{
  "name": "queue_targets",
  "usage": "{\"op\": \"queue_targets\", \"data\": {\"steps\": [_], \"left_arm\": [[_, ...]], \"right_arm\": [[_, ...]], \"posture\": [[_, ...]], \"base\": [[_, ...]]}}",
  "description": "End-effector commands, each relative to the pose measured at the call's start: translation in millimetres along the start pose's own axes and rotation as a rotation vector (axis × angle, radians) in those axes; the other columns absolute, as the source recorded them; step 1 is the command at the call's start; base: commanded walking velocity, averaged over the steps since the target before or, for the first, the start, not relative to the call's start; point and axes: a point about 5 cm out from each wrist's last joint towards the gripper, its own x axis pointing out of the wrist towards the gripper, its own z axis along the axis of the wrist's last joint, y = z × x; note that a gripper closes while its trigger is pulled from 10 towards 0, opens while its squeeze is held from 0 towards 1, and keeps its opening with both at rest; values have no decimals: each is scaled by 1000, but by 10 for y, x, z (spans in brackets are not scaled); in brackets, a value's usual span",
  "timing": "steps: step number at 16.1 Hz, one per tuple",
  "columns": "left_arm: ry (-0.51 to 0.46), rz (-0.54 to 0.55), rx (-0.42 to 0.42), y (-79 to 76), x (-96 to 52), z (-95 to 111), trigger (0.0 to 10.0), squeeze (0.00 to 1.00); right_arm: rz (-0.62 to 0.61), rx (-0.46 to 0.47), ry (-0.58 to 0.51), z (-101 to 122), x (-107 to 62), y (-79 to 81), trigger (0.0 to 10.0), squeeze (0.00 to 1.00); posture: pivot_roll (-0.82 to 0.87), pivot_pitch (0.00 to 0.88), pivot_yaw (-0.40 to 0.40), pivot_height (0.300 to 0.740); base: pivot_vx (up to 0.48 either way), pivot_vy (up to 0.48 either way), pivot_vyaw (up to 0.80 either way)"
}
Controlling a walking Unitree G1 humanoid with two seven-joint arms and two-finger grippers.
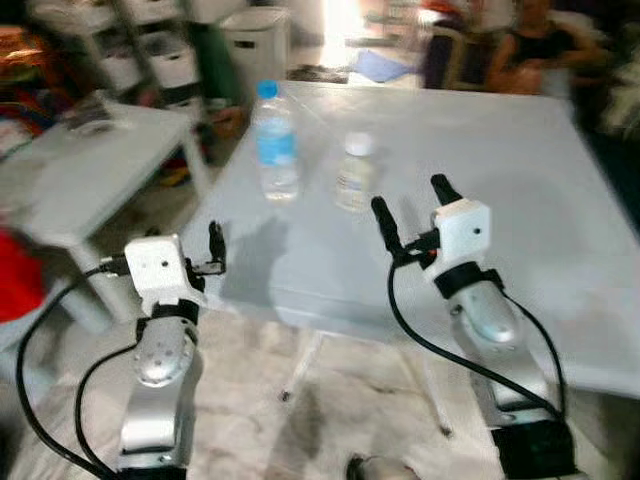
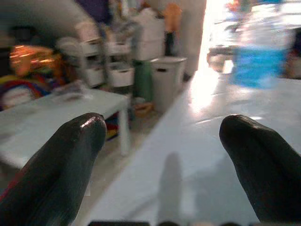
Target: Restocking fridge
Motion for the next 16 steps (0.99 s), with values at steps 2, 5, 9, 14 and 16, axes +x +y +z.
{"op": "queue_targets", "data": {"steps": [2,5,9,14,16], "left_arm": [[12,24,9,59,-1,-28,10000,0],[14,24,10,63,9,-34,10000,0],[16,27,16,57,6,-39,10000,0],[8,32,14,60,10,-26,10000,0],[9,37,15,71,-8,-30,10000,0]], "right_arm": [[24,7,-18,33,24,66,10000,0],[23,11,-15,24,40,50,10000,0],[33,11,-19,30,35,77,10000,0],[42,0,-29,60,54,85,10000,0],[48,-8,-33,65,52,95,10000,0]], "posture": [[-79,36,46,740],[-79,36,46,740],[-79,38,43,740],[-78,50,40,740],[-77,53,40,740]], "base": [[352,0,647],[345,0,210],[277,0,0],[0,0,0],[0,0,0]]}}
